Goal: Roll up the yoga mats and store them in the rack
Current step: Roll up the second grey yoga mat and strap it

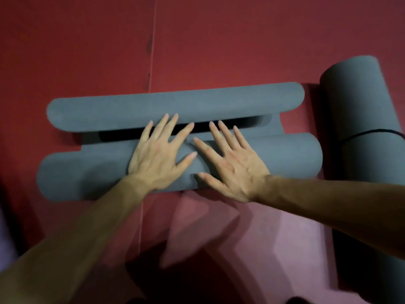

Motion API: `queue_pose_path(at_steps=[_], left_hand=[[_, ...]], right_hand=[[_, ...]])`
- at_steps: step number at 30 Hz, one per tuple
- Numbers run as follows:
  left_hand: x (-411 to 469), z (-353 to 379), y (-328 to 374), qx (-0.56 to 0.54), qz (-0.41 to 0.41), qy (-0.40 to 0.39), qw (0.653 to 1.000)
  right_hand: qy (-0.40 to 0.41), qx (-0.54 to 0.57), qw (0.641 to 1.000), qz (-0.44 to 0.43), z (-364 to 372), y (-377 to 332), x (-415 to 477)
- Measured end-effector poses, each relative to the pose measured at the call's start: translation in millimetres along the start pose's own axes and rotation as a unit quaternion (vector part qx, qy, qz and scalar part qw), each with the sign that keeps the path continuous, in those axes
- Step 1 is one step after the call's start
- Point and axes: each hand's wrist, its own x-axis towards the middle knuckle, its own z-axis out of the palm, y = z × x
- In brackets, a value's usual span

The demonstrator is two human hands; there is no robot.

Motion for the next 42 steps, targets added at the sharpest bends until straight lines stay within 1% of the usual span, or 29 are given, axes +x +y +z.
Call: queue_pose_path(at_steps=[3,6,8,12,15,17,22,26,29,32,35,39,41,42], left_hand=[[12.6,0.9,-6.8,-0.007,-0.018,0.032,0.999],[4.5,-1.0,-1.8,-0.023,-0.027,0.080,0.996],[-8.7,1.0,3.9,-0.026,-0.029,0.069,0.997],[-20.0,11.5,2.9,0.004,-0.008,0.011,1.000],[-11.2,15.4,-5.2,0.047,0.027,0.014,0.998],[-4.5,15.5,-10.1,0.066,0.038,0.023,0.997],[13.5,14.3,-17.7,0.086,0.045,0.012,0.995],[14.9,19.1,-19.4,0.059,0.044,0.012,0.997],[8.5,23.8,-16.2,0.042,0.054,0.043,0.997],[2.7,21.2,-13.1,0.037,0.060,0.064,0.995],[-7.3,13.2,-6.3,0.031,0.069,0.053,0.996],[-29.8,12.2,6.0,0.021,0.095,0.026,0.995],[-42.2,14.7,9.4,0.005,0.104,0.033,0.994],[-49.1,17.2,11.6,-0.006,0.110,0.053,0.992]], right_hand=[[-0.016,-0.006,1.000,0.006,8.2,1.3,1.6],[-0.022,-0.010,0.999,0.023,5.5,9.2,20.5],[-0.018,-0.012,0.999,0.036,2.1,14.8,33.3],[-0.007,-0.022,0.999,0.045,-0.2,23.6,50.6],[0.038,-0.012,0.999,0.037,1.3,22.3,51.3],[0.053,-0.011,0.998,0.022,5.0,20.7,44.7],[0.027,-0.036,0.999,0.006,11.1,27.1,26.6],[0.014,-0.041,0.999,0.005,9.4,28.2,24.5],[0.016,-0.042,0.999,-0.004,7.1,23.7,19.9],[0.036,-0.040,0.998,-0.020,5.9,15.6,9.9],[0.054,-0.034,0.997,-0.031,6.7,7.8,-7.1],[0.045,-0.032,0.998,-0.041,16.9,-1.6,-34.4],[0.046,-0.032,0.997,-0.043,24.7,-4.2,-41.2],[0.048,-0.036,0.997,-0.044,27.7,-4.3,-40.9]])
